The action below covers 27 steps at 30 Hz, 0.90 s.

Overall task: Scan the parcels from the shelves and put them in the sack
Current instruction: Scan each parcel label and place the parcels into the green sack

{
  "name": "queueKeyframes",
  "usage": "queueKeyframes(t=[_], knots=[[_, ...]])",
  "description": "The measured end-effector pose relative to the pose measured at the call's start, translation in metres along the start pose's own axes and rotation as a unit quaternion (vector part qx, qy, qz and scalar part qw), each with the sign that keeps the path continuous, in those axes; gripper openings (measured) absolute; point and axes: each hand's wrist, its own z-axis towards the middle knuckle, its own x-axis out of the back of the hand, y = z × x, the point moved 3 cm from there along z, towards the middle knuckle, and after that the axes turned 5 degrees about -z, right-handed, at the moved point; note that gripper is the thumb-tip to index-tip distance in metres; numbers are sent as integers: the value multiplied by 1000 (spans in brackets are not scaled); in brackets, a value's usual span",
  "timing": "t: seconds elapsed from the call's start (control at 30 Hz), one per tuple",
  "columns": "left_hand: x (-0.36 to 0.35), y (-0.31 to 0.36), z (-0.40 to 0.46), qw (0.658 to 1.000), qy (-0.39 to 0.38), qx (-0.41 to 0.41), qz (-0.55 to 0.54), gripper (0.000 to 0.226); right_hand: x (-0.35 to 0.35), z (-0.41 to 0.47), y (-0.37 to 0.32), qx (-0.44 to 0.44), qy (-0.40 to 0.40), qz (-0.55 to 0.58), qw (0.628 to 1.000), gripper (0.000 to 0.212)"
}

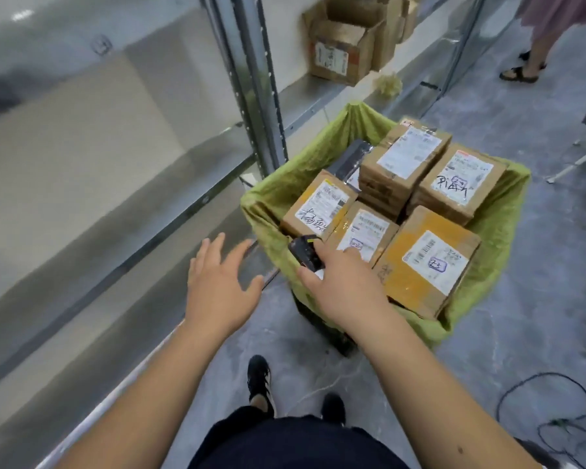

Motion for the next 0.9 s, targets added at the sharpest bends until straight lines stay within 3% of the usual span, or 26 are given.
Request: queueKeyframes(t=[0.23, 0.4, 0.63, 0.9], knots=[[54, -96, -103, 983, 63, 173, -3, 74, -72, -27, -97, 153, -88, -32, 984, 61], [101, -171, -187, 953, 131, 272, 9, 77, -117, -72, -191, 271, -152, -71, 948, 47], [167, -280, -362, 905, 188, 382, 21, 84, -206, -195, -340, 417, -185, -103, 884, 34], [234, -366, -558, 838, 282, 467, 10, 86, -297, -357, -461, 514, -219, -80, 825, 30]])
